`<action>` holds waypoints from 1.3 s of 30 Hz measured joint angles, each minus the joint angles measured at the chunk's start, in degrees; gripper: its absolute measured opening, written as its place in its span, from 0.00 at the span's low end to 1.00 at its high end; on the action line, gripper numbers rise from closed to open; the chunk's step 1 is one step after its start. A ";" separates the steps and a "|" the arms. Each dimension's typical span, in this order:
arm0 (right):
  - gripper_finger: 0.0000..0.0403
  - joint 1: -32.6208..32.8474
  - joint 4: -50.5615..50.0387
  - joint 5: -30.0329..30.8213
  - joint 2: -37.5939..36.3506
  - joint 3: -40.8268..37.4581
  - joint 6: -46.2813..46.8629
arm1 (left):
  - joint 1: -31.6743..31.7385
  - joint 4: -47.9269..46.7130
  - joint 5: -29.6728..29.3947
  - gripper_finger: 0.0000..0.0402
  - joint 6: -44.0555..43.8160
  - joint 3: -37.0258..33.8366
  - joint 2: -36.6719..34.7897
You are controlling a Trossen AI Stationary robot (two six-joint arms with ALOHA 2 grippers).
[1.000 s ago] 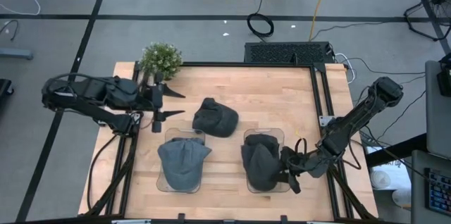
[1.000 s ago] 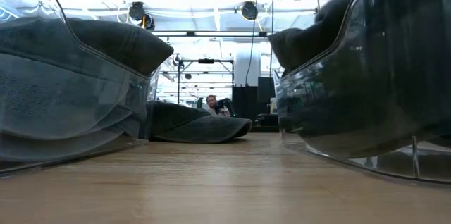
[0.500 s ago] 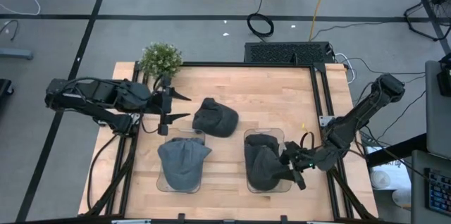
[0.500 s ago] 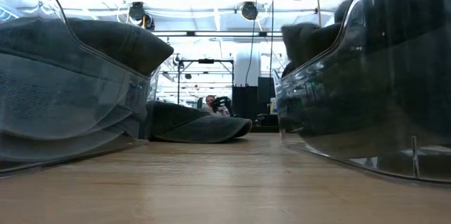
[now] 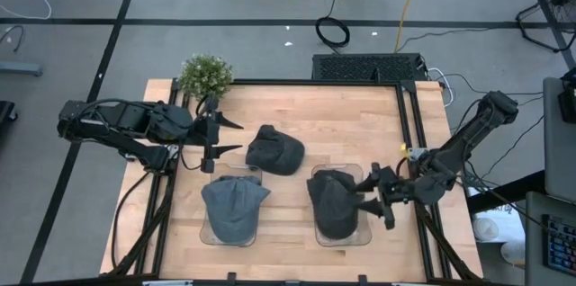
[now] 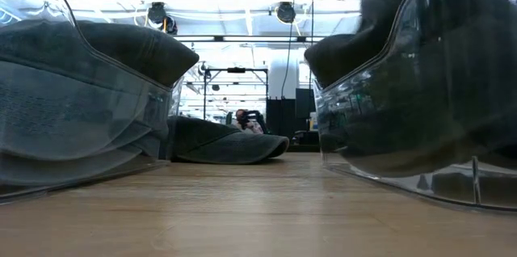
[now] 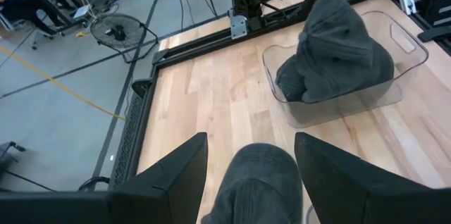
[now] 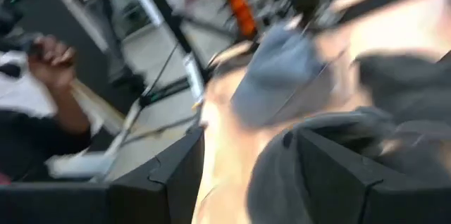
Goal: Pick & Place hat
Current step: Put the left black cap into the right transparent bin
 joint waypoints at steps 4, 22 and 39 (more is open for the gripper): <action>0.52 0.00 0.66 6.25 -1.53 0.00 -5.83 | 0.00 -0.02 0.00 0.56 -0.07 0.00 0.00; 0.06 2.05 1.58 -5.58 16.08 16.26 -31.25 | -0.01 0.94 0.07 0.56 -1.07 -1.35 0.04; 0.00 -7.27 -56.53 -28.02 34.47 31.61 23.18 | 0.00 1.33 0.04 0.56 -0.47 -2.10 -0.17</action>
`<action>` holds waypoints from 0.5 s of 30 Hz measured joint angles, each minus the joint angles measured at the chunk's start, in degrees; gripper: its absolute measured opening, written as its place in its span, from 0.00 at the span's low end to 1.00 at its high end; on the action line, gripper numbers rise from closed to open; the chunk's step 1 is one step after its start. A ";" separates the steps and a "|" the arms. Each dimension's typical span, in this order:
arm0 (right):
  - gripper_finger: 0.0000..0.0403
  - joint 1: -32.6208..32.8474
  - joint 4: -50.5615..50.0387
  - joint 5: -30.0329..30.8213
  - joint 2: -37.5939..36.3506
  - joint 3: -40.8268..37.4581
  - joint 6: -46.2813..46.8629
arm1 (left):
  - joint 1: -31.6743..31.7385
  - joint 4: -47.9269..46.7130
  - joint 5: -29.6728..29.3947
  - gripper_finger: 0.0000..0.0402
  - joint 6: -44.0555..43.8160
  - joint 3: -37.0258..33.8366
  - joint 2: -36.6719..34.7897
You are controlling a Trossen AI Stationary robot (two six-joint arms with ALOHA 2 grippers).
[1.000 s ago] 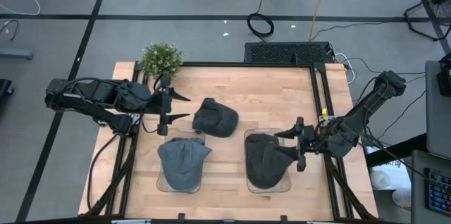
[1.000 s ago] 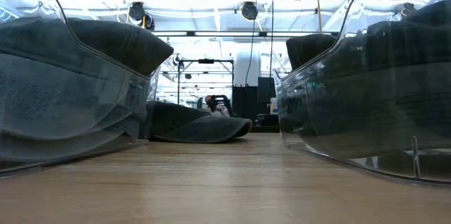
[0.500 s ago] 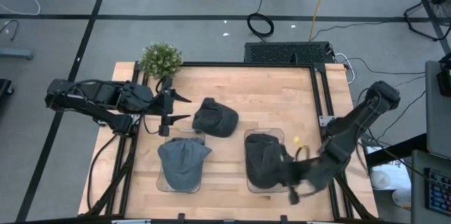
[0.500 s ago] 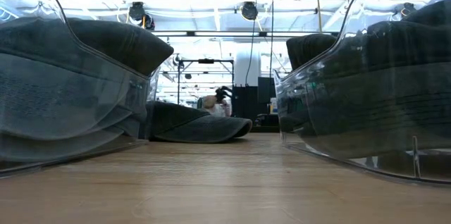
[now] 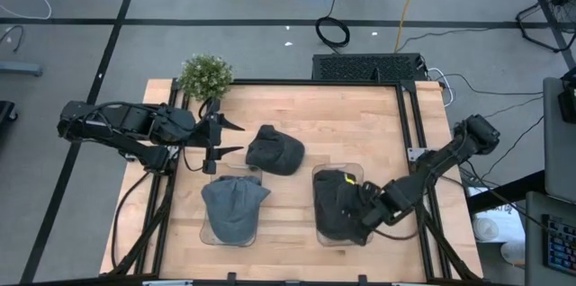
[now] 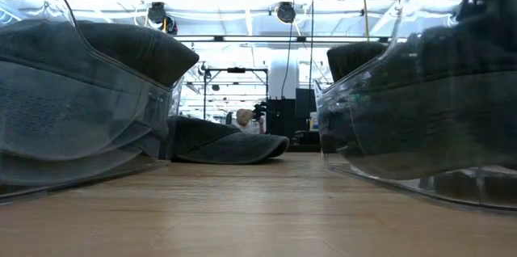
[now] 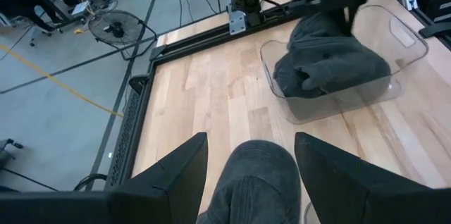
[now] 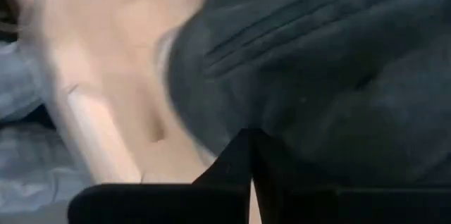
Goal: Pick & Place hat
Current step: Put the left black cap into the right transparent bin
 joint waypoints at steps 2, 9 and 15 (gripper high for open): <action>0.00 -1.23 -3.34 0.14 0.00 -0.79 1.25 | 0.00 -0.01 0.00 0.56 0.04 0.00 0.00; 0.00 -6.49 4.86 2.86 -0.09 -6.48 -6.33 | 0.00 -0.07 -0.01 0.56 0.07 0.00 0.00; 0.00 -8.10 15.01 0.50 -0.20 -10.70 -8.69 | -0.01 -0.09 -0.02 0.56 0.01 0.00 0.00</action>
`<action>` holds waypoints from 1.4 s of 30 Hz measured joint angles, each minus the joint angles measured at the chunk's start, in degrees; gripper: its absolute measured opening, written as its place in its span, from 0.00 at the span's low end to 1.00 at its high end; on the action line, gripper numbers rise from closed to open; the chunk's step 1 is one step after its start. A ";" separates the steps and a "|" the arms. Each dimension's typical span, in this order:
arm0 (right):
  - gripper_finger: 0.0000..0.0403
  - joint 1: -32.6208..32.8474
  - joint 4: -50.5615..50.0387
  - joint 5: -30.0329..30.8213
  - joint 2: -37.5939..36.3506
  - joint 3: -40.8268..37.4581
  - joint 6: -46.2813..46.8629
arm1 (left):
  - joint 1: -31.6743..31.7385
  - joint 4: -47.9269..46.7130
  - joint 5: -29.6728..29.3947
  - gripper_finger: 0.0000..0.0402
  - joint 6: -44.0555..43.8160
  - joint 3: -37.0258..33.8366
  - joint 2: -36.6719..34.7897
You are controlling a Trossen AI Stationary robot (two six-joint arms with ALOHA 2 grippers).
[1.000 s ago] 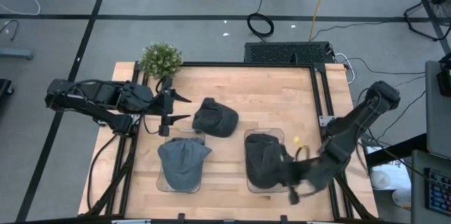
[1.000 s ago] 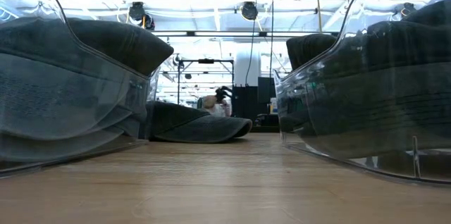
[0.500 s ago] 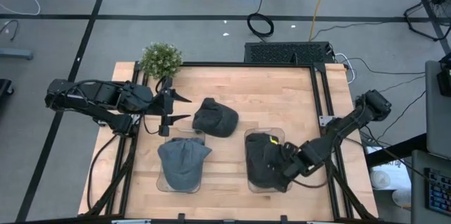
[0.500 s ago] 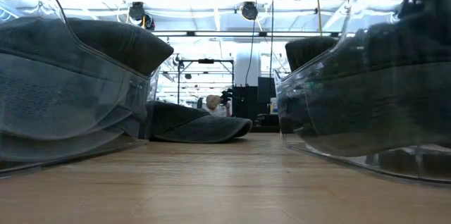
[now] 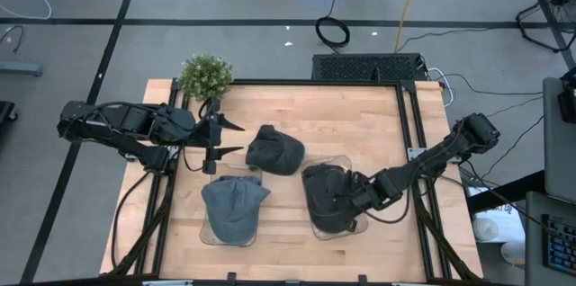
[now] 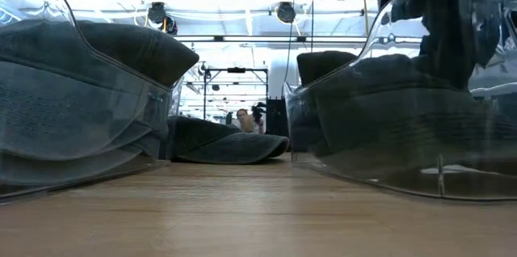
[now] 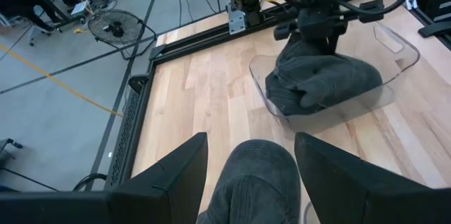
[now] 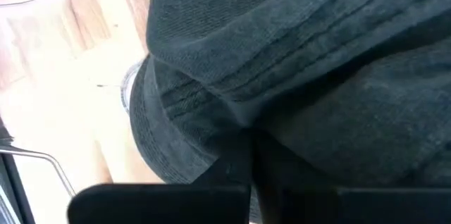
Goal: Pick & Place hat
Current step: Put the left black cap into the right transparent bin, then put the black cap into the right transparent bin
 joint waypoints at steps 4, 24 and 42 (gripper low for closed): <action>0.00 0.76 0.07 1.00 -1.22 -0.14 1.11 | 0.01 0.01 0.02 0.56 -0.03 0.00 0.00; 0.00 4.56 31.71 9.85 -12.98 -0.24 -29.90 | -0.14 15.66 0.07 0.56 -8.58 0.00 0.10; 0.09 -1.07 39.78 12.61 -12.85 -0.24 -46.30 | 7.00 -6.11 6.72 0.56 -12.32 0.04 6.84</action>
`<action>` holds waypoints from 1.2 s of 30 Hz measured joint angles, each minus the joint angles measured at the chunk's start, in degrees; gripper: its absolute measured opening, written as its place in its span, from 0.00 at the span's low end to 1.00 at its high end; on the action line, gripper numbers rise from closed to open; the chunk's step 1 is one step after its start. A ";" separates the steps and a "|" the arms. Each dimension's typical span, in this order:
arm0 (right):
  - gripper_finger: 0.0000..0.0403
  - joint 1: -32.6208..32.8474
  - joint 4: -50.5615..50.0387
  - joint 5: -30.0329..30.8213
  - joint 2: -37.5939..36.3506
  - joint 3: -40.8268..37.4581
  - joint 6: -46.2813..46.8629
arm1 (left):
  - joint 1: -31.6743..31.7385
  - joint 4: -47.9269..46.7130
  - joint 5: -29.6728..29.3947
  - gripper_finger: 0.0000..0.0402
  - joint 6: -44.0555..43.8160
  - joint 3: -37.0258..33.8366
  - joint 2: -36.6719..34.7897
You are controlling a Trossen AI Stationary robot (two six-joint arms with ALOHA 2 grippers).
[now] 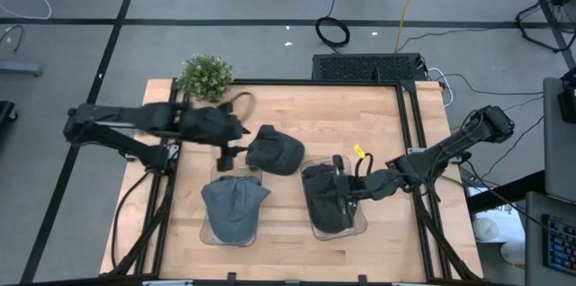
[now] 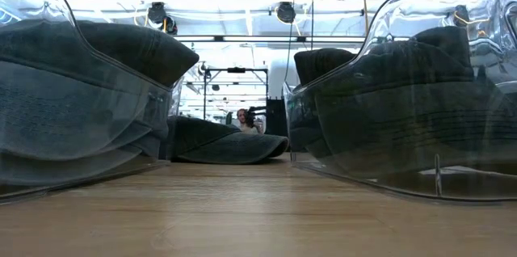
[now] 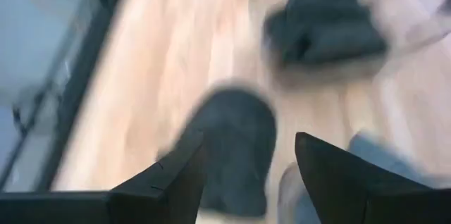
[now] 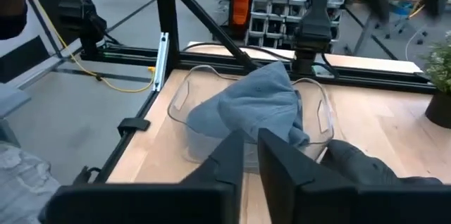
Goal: Pick & Place hat
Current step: Put the black cap into the right transparent bin
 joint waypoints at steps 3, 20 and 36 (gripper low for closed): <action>0.18 -0.02 0.07 0.01 0.00 0.00 0.00 | 5.41 -6.14 0.63 0.59 -1.56 0.01 6.33; 0.62 0.05 0.16 -0.04 -0.15 -5.78 -0.20 | 22.59 1.24 13.88 0.74 17.21 0.00 32.70; 0.58 -0.20 3.67 0.04 -0.39 -10.29 -0.04 | 20.10 4.48 14.36 0.64 21.70 0.37 45.39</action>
